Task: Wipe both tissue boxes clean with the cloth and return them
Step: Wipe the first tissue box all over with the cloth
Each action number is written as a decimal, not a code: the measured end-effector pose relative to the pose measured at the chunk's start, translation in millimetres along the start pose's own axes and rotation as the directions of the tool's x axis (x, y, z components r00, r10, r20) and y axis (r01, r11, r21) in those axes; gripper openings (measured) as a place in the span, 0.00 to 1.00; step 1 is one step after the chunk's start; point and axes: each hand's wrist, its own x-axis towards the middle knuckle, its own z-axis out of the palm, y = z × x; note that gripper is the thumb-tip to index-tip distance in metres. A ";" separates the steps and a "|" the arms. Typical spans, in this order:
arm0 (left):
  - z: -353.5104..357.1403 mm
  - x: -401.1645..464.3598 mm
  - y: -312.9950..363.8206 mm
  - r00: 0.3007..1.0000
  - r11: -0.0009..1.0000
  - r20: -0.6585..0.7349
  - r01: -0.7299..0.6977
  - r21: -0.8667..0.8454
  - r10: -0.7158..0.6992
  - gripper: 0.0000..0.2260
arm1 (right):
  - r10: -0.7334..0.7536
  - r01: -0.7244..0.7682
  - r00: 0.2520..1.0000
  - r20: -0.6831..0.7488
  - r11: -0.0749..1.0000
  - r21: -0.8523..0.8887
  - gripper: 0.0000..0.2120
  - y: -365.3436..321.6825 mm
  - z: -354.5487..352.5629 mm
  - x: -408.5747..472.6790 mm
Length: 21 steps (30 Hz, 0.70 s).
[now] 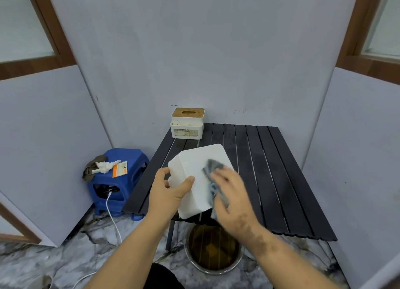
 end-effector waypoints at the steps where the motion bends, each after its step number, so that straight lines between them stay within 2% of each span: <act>1: -0.5 0.2 0.1 1.000 1.000 -0.003 0.004 0.003 -0.004 0.26 | -0.102 0.104 0.992 0.072 0.994 -0.019 0.23 -1.6 0.6 -4.0; 2: -1.1 0.3 0.2 1.000 1.000 -0.004 0.010 0.005 -0.010 0.26 | -0.155 0.159 0.980 0.125 0.987 -0.022 0.23 1.1 -2.0 -3.9; 4: -1.1 1.1 1.9 1.000 1.000 0.000 0.027 -0.009 -0.027 0.25 | -0.153 0.154 0.983 0.103 0.988 -0.002 0.23 17.5 -10.2 2.2; 7: -0.7 3.4 4.0 0.998 0.998 -0.004 0.055 -0.015 -0.055 0.23 | 0.139 -0.135 0.989 -0.053 0.988 0.071 0.19 39.1 -24.9 17.1; 9: -0.2 5.0 4.0 0.998 0.998 -0.013 0.059 -0.015 -0.059 0.23 | 0.205 -0.201 0.976 -0.066 0.977 0.067 0.17 31.0 -23.8 19.9; 11: 0.8 4.7 4.6 0.998 0.999 -0.023 0.053 -0.004 -0.053 0.25 | 0.054 -0.053 0.998 -0.028 0.998 0.019 0.18 5.5 -11.3 13.0; 13: 1.6 3.5 6.3 0.999 0.999 -0.028 0.041 0.003 -0.041 0.31 | -0.135 0.132 0.988 0.074 0.990 0.048 0.17 -14.5 1.5 3.2; 15: 2.1 3.7 6.5 0.998 0.999 -0.027 0.050 -0.002 -0.050 0.33 | -0.191 0.180 0.971 0.146 0.980 0.084 0.17 -15.0 1.7 3.4; 16: 1.8 4.2 6.7 0.998 0.998 -0.027 0.059 -0.012 -0.060 0.30 | -0.156 0.146 0.981 0.118 0.985 0.094 0.17 -6.1 -1.5 7.0; 19: 0.1 6.3 6.5 0.996 0.996 -0.034 0.082 -0.028 -0.083 0.22 | 0.136 -0.134 0.990 -0.021 0.988 0.079 0.17 27.6 -18.2 20.3; 21: -0.2 7.0 6.3 0.996 0.996 -0.031 0.086 -0.028 -0.087 0.22 | 0.209 -0.209 0.976 -0.054 0.978 0.011 0.16 32.7 -21.3 27.6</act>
